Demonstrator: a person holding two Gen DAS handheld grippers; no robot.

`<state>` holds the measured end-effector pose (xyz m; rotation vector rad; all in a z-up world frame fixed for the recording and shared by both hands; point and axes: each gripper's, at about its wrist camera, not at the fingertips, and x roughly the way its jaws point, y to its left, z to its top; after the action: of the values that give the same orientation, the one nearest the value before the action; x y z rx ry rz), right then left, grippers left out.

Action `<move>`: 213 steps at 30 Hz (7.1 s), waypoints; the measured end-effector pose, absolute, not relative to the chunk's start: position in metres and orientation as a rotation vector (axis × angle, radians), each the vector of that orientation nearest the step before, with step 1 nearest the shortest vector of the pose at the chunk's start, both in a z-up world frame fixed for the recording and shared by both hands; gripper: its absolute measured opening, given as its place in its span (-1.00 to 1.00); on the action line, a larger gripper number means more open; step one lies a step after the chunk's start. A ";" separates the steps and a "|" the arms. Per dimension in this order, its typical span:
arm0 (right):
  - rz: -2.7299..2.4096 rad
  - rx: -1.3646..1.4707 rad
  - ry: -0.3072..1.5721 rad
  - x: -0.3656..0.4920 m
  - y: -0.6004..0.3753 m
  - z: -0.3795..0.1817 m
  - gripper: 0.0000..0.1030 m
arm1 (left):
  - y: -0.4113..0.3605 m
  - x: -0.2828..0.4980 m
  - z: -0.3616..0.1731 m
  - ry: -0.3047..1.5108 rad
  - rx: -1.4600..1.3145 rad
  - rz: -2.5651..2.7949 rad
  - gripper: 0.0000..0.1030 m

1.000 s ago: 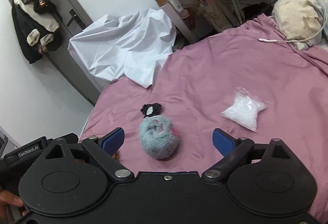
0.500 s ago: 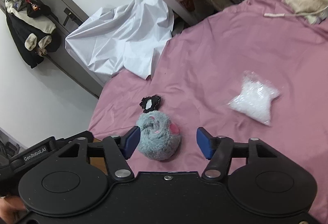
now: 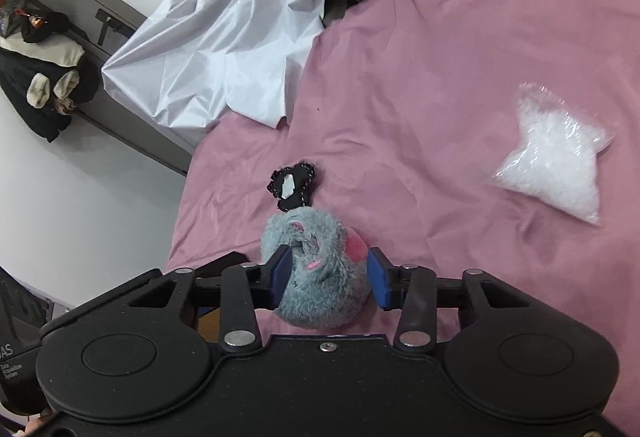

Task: Organize soft objects
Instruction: 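Close the right gripper on the gray fluffy plush while left also grips it, then carry the gray plush with both grippers over the box and release, then move the left gripper to the black plush while right approaches the clear bag, then close the left gripper on the black plush while right grasps the clear bag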

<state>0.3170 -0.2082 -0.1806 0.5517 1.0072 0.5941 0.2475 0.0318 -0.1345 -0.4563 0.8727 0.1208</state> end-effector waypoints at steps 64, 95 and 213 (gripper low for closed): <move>0.830 0.387 0.850 0.167 -0.097 -0.068 -0.70 | 0.125 0.066 -0.054 0.645 -0.716 0.206 -0.52; 0.866 0.276 0.970 0.139 -0.051 -0.110 -0.15 | 0.169 0.037 -0.095 0.735 -0.732 0.378 0.01; 0.269 0.142 0.774 0.354 -0.262 -0.210 -0.10 | 0.020 0.344 -0.167 0.941 -0.307 0.308 -0.58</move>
<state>0.3539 -0.2622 -0.2104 0.1417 0.7736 0.2693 0.3437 0.0204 -0.1673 -0.3068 0.9409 0.3079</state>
